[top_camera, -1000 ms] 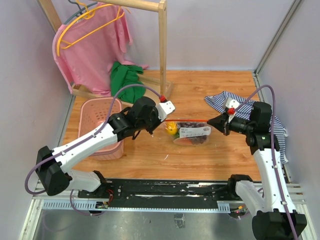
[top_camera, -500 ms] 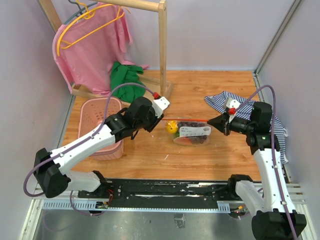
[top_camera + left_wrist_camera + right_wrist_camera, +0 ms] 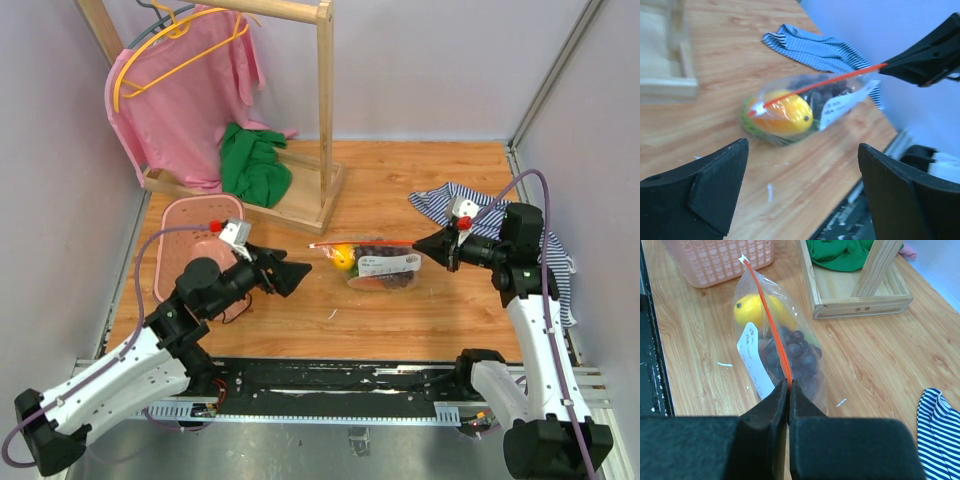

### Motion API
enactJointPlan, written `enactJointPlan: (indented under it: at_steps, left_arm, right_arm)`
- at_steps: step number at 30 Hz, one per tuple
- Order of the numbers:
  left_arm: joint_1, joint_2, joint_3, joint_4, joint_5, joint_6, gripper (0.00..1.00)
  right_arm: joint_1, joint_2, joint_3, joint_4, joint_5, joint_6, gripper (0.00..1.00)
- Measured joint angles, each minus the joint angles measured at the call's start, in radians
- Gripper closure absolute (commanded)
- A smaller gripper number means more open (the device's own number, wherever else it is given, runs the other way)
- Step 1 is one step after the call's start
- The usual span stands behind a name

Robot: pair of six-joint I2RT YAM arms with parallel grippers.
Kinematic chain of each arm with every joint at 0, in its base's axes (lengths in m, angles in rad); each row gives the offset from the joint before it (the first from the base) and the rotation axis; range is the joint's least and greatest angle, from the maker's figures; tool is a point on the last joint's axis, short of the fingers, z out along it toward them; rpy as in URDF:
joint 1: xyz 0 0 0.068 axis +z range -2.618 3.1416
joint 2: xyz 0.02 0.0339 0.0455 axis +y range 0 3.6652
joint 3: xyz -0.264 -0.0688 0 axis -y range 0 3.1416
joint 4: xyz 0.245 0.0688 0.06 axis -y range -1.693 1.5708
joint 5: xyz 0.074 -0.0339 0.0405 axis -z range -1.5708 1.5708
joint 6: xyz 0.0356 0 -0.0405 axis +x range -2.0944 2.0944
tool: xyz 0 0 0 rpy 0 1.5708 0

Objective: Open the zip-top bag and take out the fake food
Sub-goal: Adjust the zipper food storage bag at the center of the board.

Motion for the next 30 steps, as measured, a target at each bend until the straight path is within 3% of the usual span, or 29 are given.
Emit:
enactJointPlan:
  at_steps: [5, 9, 15, 21, 24, 27, 30]
  left_arm:
    - [0.000, -0.183, -0.236, 0.163, 0.044, -0.304, 0.22]
    - [0.000, -0.202, -0.276, 0.203, 0.050, -0.447, 0.29]
    - [-0.039, -0.073, -0.276, 0.278, 0.021, -0.557, 0.27]
    - [-0.163, 0.087, -0.276, 0.357, -0.129, -0.633, 0.22]
    - [-0.172, 0.181, -0.274, 0.419, -0.179, -0.668, 0.26]
    - [-0.173, 0.273, -0.256, 0.460, -0.206, -0.683, 0.36]
    - [-0.176, 0.360, -0.225, 0.500, -0.224, -0.689, 0.37]
  right_arm:
    - [0.000, 0.001, 0.000, -0.014, -0.015, -0.023, 0.99]
    - [0.000, 0.001, 0.000, -0.024, -0.022, -0.035, 0.99]
    - [0.000, 0.000, 0.000, -0.029, -0.023, -0.040, 0.99]
    - [0.000, 0.000, 0.000, -0.029, -0.024, -0.040, 0.99]
    - [0.000, 0.003, 0.000, -0.030, -0.033, -0.040, 0.99]
    - [0.000, 0.013, 0.000, -0.029, -0.049, -0.039, 0.99]
    - [0.000, 0.022, 0.000, -0.030, -0.068, -0.039, 0.99]
